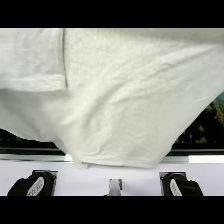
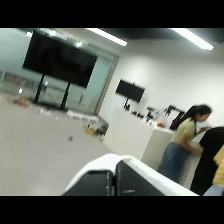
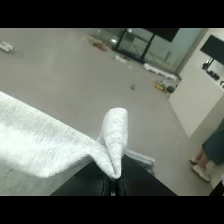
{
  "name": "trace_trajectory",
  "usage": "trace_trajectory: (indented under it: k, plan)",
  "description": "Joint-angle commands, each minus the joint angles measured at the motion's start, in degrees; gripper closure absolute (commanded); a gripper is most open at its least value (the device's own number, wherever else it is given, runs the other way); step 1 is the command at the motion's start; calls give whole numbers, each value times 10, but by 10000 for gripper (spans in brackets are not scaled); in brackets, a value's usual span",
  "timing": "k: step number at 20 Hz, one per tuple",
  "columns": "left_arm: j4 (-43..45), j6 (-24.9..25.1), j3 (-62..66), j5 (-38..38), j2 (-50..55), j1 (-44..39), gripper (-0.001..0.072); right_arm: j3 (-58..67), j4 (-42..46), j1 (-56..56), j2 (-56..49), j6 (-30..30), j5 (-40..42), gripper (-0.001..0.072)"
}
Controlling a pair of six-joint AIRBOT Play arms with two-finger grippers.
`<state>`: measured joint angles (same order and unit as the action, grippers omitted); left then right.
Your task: Fold the shirts.
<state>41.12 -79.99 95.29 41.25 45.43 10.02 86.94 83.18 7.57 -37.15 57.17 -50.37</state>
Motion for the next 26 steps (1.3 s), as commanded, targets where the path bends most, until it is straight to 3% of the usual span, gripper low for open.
trace_trajectory:
  k: [1,7,11,14,18,20,22,24,26]
  plan:
    - [76,-33,1,47,66,1,678,1,14,0,-79,-12,-40,673]
    - [94,-32,0,155,307,-2,676,1,-4,0,-347,-17,-50,673]
    - [92,-32,0,156,468,-24,675,1,-88,0,-499,1,4,673]
    - [92,-32,0,98,545,-44,675,1,-151,0,-558,1,80,673]
    - [91,-32,1,-74,578,-66,674,1,-206,0,-588,0,208,673]
    - [90,-32,1,-139,582,-70,674,1,-207,0,-594,0,226,673]
    - [90,-32,1,-125,595,-69,674,1,-207,0,-601,0,191,673]
    - [91,-21,1,-38,607,-64,675,1,-202,0,-603,-3,110,672]
    - [91,60,2,63,600,-50,675,1,-181,0,-593,-34,-6,672]
